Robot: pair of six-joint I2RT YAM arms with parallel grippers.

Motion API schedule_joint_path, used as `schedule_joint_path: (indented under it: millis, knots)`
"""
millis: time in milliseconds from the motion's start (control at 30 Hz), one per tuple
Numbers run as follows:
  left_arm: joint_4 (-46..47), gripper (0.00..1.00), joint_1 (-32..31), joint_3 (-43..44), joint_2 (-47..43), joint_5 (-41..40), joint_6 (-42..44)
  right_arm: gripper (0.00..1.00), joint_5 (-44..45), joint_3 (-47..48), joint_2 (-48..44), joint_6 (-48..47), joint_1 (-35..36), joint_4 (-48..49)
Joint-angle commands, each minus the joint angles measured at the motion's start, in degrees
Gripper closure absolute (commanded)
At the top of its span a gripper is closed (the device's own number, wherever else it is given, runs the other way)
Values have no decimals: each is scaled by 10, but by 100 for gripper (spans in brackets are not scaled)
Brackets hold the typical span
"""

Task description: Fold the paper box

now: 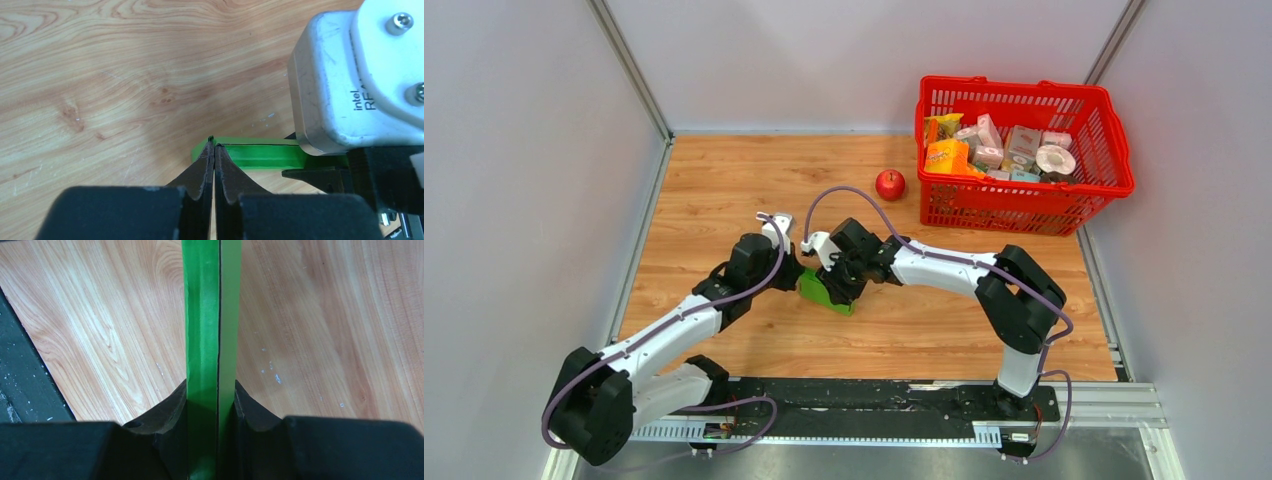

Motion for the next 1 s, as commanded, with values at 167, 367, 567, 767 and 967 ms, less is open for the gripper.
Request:
schedule_joint_path:
  millis: [167, 367, 567, 767, 967]
  knots:
    - [-82, 100, 6, -12, -8, -73, -35, 88, 12, -23, -17, 4, -7, -16]
    - [-73, 100, 2, -27, -4, -85, -56, 79, 29, -23, -25, 26, -11, -16]
    - [-73, 100, 2, -31, -5, -93, -62, 69, 26, -29, -53, 67, -14, -20]
    - [-91, 100, 1, -14, -7, -104, -54, 77, 91, -20, -44, 50, -14, -53]
    - [-67, 100, 1, -21, -4, -96, -47, 81, 124, -42, -59, 29, -13, -55]
